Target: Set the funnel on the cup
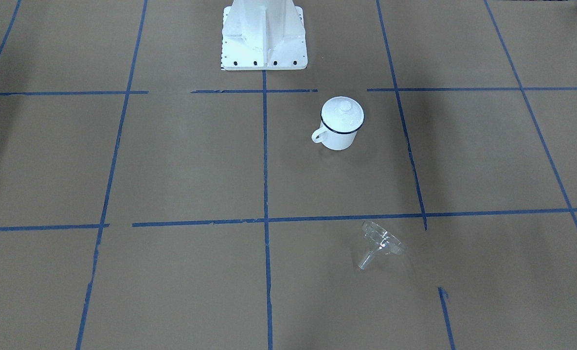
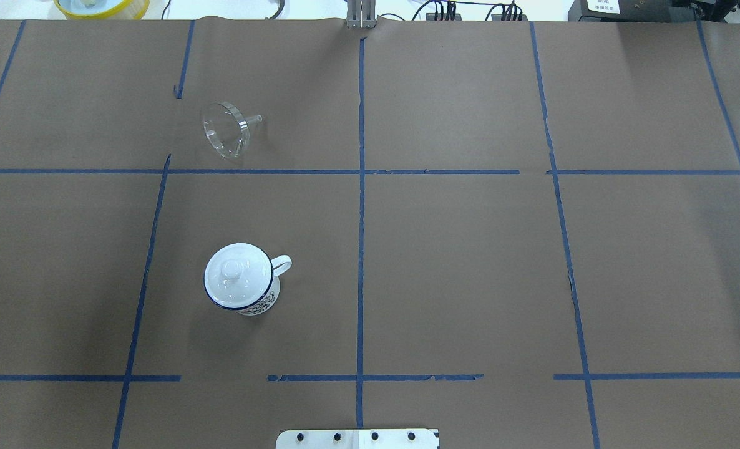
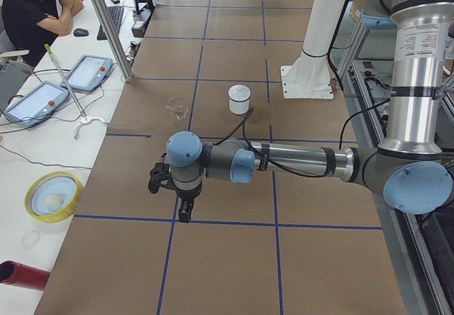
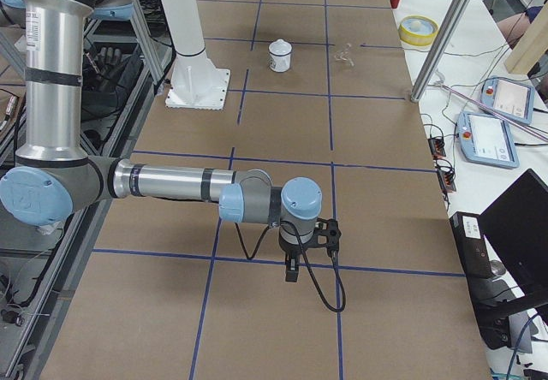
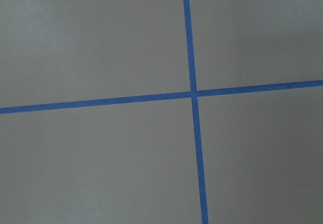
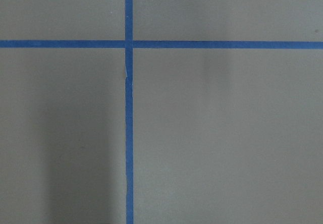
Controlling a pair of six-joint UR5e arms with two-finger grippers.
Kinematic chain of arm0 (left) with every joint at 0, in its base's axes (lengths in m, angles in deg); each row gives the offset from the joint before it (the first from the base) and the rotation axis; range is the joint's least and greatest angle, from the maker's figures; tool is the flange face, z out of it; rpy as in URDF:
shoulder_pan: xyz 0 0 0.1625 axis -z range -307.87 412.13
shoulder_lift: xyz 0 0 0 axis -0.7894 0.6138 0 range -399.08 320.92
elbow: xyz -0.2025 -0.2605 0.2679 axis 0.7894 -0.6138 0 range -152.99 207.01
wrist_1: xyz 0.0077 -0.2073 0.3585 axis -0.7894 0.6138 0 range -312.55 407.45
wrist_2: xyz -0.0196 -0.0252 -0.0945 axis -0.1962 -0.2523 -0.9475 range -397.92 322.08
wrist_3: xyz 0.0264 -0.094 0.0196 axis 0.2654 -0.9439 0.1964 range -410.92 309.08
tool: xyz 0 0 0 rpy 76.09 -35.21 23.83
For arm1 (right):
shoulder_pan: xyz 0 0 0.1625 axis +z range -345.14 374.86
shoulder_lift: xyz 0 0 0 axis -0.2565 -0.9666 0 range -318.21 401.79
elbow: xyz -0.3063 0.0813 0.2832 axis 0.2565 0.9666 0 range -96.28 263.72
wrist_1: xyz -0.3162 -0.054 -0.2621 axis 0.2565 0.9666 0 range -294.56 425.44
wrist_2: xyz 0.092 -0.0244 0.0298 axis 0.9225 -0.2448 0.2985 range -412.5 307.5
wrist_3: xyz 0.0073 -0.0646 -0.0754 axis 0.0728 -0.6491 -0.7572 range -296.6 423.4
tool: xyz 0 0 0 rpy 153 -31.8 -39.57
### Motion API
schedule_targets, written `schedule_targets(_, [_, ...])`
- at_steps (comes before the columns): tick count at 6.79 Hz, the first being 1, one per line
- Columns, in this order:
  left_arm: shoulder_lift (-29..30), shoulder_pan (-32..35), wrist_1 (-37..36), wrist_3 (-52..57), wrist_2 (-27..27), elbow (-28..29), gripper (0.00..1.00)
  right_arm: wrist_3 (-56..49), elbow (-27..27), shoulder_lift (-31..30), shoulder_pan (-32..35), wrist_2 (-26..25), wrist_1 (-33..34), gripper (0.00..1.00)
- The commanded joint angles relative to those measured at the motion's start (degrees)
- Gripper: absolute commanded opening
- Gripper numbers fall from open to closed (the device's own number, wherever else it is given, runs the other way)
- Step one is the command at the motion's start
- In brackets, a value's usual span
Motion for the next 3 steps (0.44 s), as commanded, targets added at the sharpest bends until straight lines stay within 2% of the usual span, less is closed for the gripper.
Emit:
schedule_targets(1, [0.16, -6.71, 2.52, -15.17, 0.37, -6.80, 1.00, 0.00, -0.08, 0.00, 0.00, 0.00, 0.00, 1.00])
schedule_targets(2, [0.51, -11.19, 2.62, -25.95, 0.72, -10.40, 1.00, 0.00, -0.08, 0.00, 0.00, 0.00, 0.00, 1.00])
schedule_targets(3, [0.77, -16.46, 2.62, -32.24, 1.59, -14.53, 1.00, 0.00, -0.08, 0.00, 0.00, 0.00, 0.00, 1.00])
